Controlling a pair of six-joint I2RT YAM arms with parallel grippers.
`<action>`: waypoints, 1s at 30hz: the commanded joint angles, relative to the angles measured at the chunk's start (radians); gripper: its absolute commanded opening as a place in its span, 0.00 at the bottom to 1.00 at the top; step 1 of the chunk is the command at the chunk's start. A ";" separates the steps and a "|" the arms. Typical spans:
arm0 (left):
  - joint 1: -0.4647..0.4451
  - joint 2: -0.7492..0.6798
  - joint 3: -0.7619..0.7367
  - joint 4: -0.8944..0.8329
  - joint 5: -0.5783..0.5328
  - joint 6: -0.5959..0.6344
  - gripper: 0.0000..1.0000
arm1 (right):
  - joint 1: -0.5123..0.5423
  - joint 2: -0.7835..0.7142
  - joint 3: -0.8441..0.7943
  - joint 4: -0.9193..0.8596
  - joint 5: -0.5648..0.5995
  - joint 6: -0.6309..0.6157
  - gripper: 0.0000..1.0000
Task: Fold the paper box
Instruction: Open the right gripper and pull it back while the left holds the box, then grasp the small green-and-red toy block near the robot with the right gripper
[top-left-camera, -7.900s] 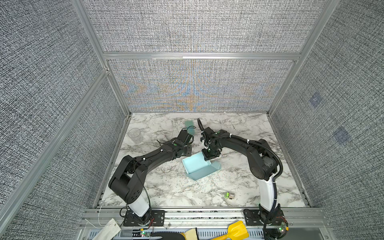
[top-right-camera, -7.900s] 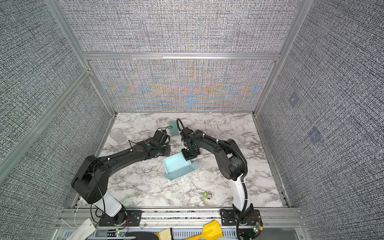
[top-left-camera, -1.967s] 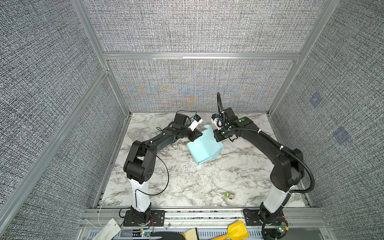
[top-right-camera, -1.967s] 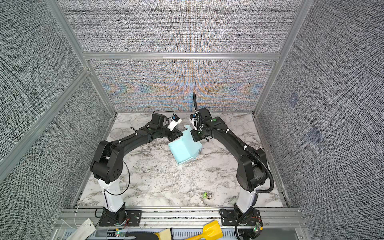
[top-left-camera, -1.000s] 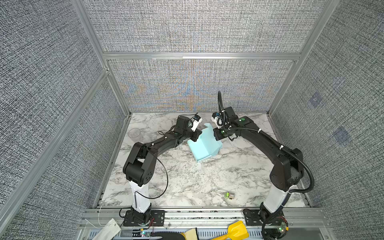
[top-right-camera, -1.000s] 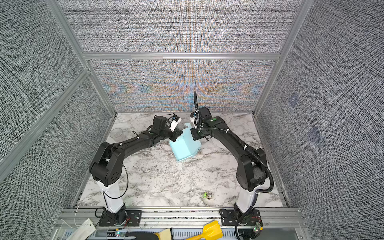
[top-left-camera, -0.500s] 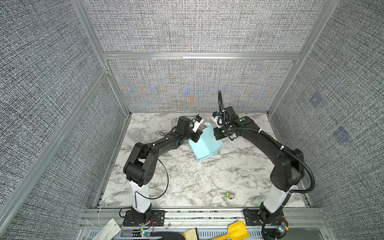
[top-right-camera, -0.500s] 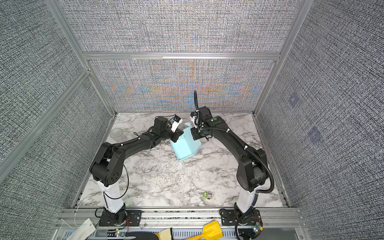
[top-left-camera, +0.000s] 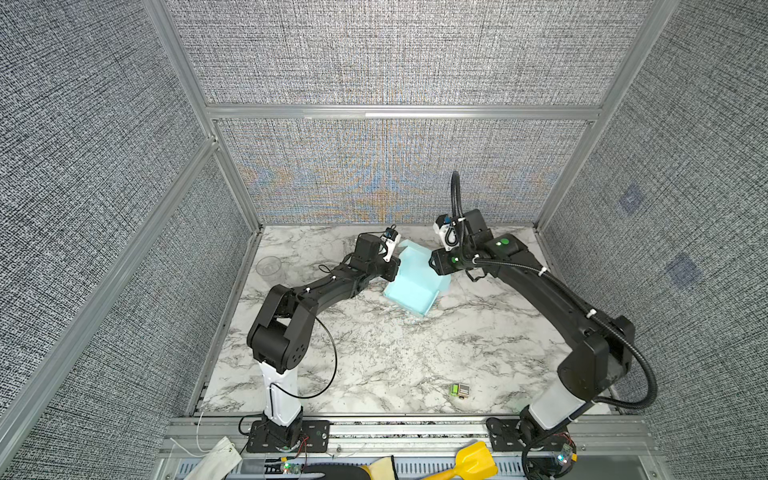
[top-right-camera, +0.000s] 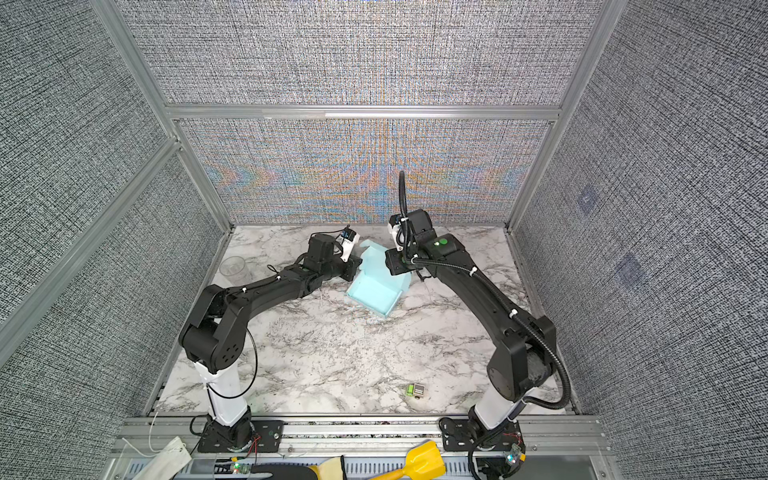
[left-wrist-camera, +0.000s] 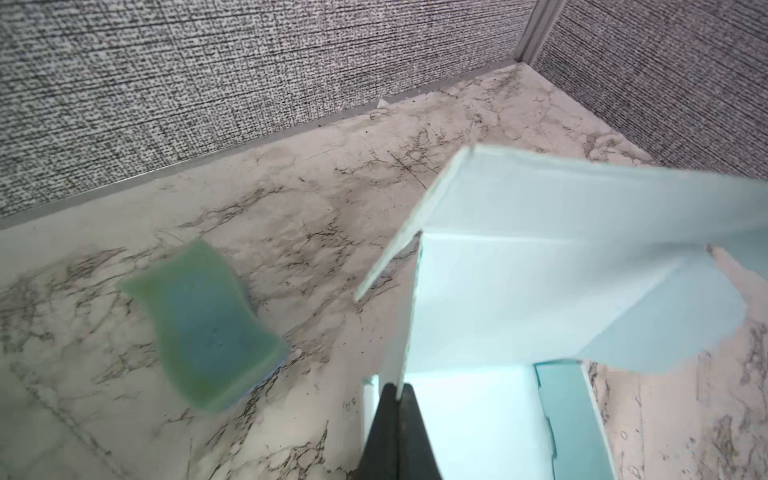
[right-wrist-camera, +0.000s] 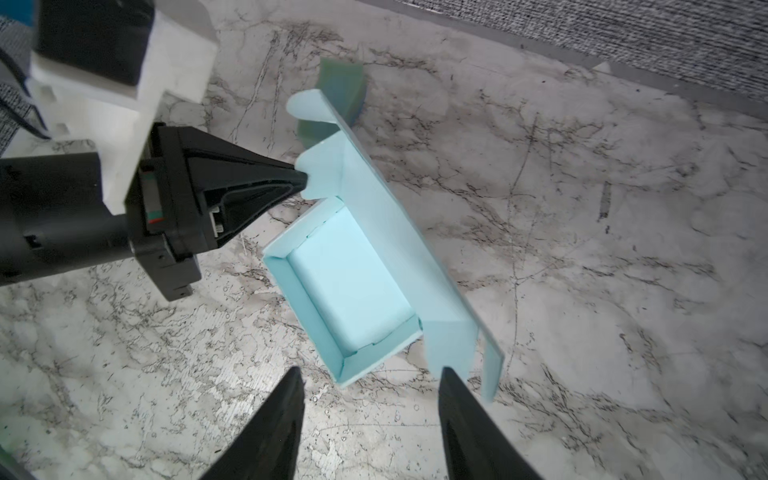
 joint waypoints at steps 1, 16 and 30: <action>-0.001 -0.011 -0.009 -0.002 -0.109 -0.093 0.00 | -0.003 -0.059 -0.059 -0.032 0.107 0.130 0.55; -0.018 -0.097 -0.170 0.044 -0.275 -0.227 0.00 | 0.215 -0.458 -0.544 -0.235 0.191 0.548 0.58; -0.049 -0.124 -0.179 0.059 -0.324 -0.190 0.00 | 0.711 -0.487 -0.728 -0.363 0.276 1.112 0.68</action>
